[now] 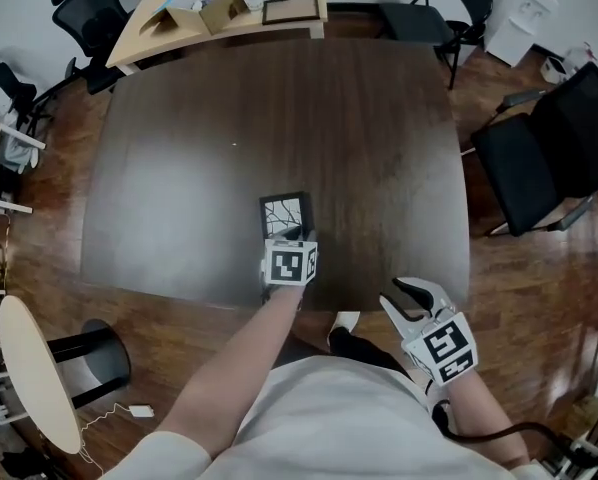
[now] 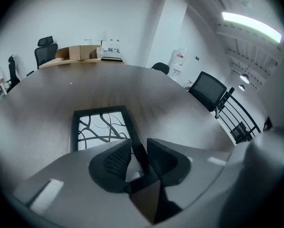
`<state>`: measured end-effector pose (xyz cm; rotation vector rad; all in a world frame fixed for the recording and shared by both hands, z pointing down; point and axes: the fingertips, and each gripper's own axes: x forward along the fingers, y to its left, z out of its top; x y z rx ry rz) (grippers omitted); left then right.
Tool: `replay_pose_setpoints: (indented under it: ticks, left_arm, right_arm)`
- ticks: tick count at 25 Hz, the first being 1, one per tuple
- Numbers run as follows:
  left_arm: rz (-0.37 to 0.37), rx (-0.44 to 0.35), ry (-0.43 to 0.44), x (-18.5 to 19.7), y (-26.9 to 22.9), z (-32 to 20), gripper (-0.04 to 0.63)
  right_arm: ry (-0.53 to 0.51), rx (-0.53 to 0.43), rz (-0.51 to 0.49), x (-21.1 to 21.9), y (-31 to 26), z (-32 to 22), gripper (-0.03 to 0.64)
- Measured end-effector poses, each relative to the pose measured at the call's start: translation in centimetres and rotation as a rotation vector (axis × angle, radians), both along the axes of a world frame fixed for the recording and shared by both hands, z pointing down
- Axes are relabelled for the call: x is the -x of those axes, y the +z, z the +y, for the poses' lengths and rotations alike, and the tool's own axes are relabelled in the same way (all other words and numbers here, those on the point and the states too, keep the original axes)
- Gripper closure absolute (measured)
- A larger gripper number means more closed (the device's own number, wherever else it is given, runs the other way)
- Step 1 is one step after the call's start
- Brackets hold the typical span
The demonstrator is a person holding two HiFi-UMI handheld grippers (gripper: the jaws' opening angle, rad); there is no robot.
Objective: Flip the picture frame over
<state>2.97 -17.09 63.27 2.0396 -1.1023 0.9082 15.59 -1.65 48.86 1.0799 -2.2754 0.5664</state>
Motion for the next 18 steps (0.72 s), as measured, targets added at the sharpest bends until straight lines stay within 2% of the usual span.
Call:
replay_pose_setpoints:
  ticks: [6,11,18]
  left_arm:
    - [-0.046,0.001,-0.004,-0.8,0.0,0.3,0.476]
    - [-0.118,-0.016,-0.027,-0.7,0.5,0.5,0.506]
    - [-0.08,0.009,-0.074,-0.4,0.3,0.7,0.529]
  right_arm:
    - [-0.022,0.037,-0.004,0.7,0.2,-0.9,0.495]
    - [-0.028,0.052,-0.01,0.8,0.9,-1.0,0.497]
    - [-0.017,0.049,-0.01,0.5,0.5,-1.8,0.499]
